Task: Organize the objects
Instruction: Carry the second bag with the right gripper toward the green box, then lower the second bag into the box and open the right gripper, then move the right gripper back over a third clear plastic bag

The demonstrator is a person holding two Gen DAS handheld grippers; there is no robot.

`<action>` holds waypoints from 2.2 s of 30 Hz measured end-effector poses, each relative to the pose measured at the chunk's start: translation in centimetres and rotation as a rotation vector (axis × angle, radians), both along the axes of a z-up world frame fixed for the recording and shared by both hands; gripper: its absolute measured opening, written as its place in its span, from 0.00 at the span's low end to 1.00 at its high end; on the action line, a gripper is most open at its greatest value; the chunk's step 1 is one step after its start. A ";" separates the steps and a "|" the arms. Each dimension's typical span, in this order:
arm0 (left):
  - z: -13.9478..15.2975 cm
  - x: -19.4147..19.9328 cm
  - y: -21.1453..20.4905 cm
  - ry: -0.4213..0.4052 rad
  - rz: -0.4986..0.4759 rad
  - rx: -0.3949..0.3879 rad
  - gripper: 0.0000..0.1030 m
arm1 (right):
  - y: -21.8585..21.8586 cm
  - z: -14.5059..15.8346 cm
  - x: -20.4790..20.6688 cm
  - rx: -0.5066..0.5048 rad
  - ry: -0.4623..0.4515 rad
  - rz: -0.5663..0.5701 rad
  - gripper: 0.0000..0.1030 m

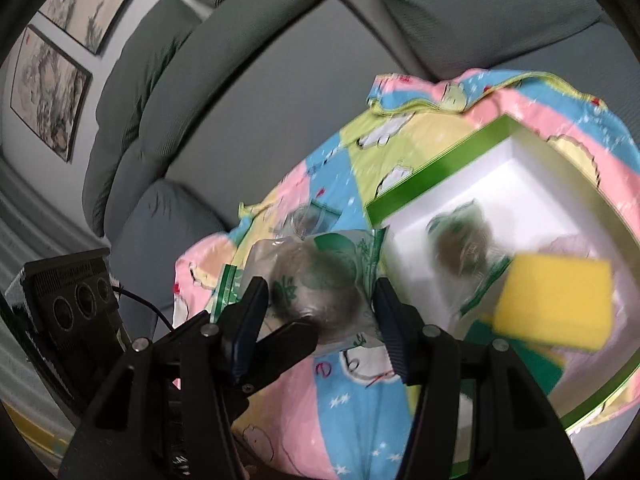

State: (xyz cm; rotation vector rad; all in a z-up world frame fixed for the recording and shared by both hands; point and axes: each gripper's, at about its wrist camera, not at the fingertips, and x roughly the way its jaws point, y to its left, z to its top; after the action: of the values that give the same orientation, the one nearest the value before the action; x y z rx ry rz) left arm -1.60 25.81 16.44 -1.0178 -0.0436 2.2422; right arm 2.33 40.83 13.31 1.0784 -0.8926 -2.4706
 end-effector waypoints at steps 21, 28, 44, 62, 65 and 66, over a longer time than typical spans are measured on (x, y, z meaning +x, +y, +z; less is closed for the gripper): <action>-4.0 -5.0 9.7 -0.065 -0.131 -0.064 0.60 | 9.2 -4.1 -3.0 -0.061 -0.059 -0.212 0.54; -5.3 -5.0 11.4 -0.106 -0.172 -0.059 0.60 | 11.0 -6.0 -2.6 -0.084 -0.113 -0.291 0.54; -6.5 -3.6 11.6 -0.144 -0.154 -0.108 0.60 | 12.5 -8.6 -2.3 0.030 -0.247 -0.426 0.54; -1.4 -0.9 0.7 -0.053 0.041 -0.070 0.60 | 10.9 -7.0 -1.7 0.015 -0.081 -0.456 0.67; -1.2 -0.4 -3.0 -0.044 0.132 -0.077 0.65 | 10.0 -6.1 -1.5 0.029 -0.026 -0.449 0.70; -1.2 -0.2 -4.1 -0.042 0.160 -0.076 0.65 | 9.6 -5.8 -1.4 0.034 -0.002 -0.441 0.73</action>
State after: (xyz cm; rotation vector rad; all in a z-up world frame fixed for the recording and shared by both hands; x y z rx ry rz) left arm -1.82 21.69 15.24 -1.1377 -0.0598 2.3827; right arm 0.91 50.44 7.55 0.9781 -1.2023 -2.8427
